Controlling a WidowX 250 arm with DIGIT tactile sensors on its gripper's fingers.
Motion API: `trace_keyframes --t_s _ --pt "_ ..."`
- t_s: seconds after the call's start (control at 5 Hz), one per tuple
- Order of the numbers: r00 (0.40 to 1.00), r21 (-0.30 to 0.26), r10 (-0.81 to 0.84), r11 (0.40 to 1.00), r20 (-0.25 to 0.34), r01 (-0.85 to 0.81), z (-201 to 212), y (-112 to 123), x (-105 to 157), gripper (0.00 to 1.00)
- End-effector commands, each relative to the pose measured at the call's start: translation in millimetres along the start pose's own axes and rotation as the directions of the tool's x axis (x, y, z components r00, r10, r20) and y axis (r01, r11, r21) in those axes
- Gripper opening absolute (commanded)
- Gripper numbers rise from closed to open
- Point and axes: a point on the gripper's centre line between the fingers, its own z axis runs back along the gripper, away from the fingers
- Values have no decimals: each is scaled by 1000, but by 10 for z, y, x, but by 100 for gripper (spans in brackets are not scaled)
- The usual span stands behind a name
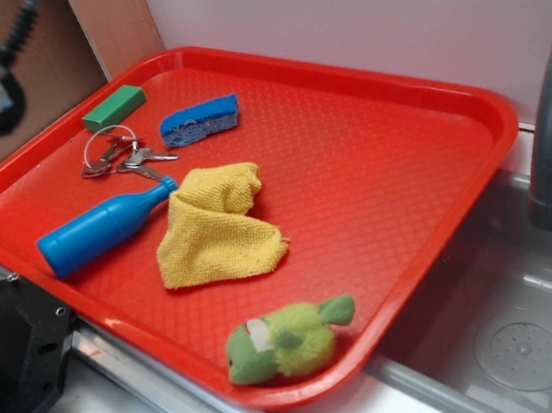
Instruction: Grab the green animal.
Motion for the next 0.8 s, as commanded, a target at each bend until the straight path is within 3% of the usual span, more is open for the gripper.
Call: trace_keyframes --t_s 0.0,0.4,0.6 --pt "996 19 -74 997 44 73 -145 -256 42 100" --pt "996 19 -74 997 44 73 -145 -256 42 100" --pt "986 -8 -151 988 65 152 -370 -255 172 100"
